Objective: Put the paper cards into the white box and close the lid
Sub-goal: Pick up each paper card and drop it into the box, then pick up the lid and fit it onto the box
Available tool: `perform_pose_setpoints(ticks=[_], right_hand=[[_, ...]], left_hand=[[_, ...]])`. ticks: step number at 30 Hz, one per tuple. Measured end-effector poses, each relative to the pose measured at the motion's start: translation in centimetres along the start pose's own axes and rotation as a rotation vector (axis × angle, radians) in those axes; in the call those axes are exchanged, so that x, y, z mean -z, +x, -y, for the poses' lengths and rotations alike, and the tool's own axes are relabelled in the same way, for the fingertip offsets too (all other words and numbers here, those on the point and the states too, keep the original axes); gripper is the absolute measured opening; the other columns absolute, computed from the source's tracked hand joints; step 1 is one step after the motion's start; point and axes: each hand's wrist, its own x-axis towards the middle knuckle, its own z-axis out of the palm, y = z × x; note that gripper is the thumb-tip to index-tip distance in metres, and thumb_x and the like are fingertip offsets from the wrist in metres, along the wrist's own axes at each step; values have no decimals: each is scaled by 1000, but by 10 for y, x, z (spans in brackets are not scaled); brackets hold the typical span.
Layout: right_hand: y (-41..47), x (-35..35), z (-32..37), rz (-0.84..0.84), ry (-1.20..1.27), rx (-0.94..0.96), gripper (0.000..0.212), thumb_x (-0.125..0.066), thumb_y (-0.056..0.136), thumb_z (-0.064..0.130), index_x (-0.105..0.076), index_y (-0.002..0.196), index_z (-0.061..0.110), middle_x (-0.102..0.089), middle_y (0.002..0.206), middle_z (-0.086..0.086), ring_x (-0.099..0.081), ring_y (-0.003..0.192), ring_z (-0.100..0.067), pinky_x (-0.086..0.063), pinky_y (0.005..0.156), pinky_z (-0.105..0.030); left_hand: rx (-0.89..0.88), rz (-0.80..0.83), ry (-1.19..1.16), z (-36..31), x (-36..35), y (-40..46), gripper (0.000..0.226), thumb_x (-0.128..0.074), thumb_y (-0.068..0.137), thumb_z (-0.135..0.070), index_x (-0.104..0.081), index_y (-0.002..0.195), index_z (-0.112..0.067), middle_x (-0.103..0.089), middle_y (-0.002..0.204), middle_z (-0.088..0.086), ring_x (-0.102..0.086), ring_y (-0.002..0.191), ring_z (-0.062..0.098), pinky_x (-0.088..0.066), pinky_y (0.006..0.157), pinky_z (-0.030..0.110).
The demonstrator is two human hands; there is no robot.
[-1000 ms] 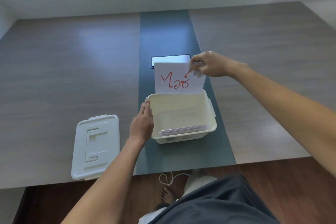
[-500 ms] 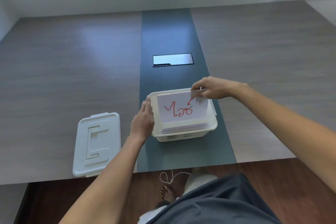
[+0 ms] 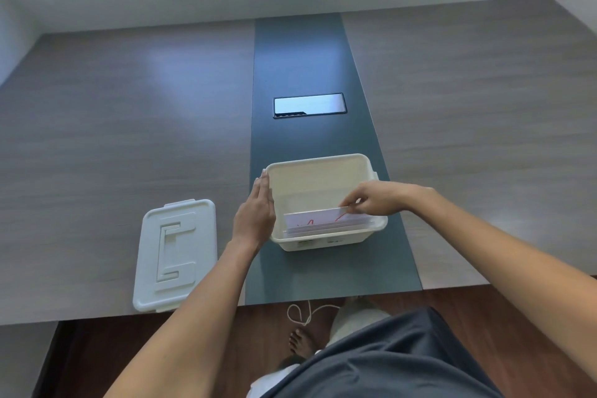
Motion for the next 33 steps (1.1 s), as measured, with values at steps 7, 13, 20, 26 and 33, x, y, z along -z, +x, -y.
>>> perform_pose_setpoints(ticks=[7, 13, 20, 26, 33], right_hand=[[6, -11, 0, 112, -45, -33, 29, -49, 99, 33, -73, 113, 25, -70, 114, 16, -62, 106, -11, -46, 103, -34], [9, -3, 10, -109, -43, 11, 38, -47, 103, 39, -68, 125, 18, -68, 126, 6, -61, 116, -17, -44, 104, -34], [39, 0, 10, -474, -268, 183, 56, -37, 104, 47, -34, 155, 23, -15, 167, 4, -4, 155, -16, -4, 123, -36], [74, 3, 25, -468, -421, 106, 65, -21, 104, 54, -7, 160, 25, 9, 168, 2, 13, 154, -19, 3, 125, -41], [117, -4, 62, -418, -490, 155, 68, -16, 102, 56, 1, 160, 26, 16, 166, 1, 18, 153, -20, 8, 124, -42]], left_hand=[[-9, -13, 9, 1, -1, 0, 52, -21, 104, -21, -14, 156, -22, -15, 163, -10, -24, 148, 18, -44, 101, 52], [-22, -17, 67, 3, -2, 2, 53, -23, 104, -17, -15, 155, -20, -16, 163, -8, -22, 148, 18, -45, 98, 50], [-78, -59, 190, 8, 7, 3, 54, -19, 105, -37, -14, 156, -20, -13, 164, -1, -11, 150, 13, -32, 113, 40], [-75, -115, 340, 26, 34, -7, 64, -10, 100, -52, -16, 155, -21, -12, 164, 6, -12, 151, 21, -25, 117, 42], [150, -124, 395, 70, 57, -42, 63, -13, 99, -55, -6, 156, -27, 2, 165, 3, -3, 151, 20, -19, 118, 43]])
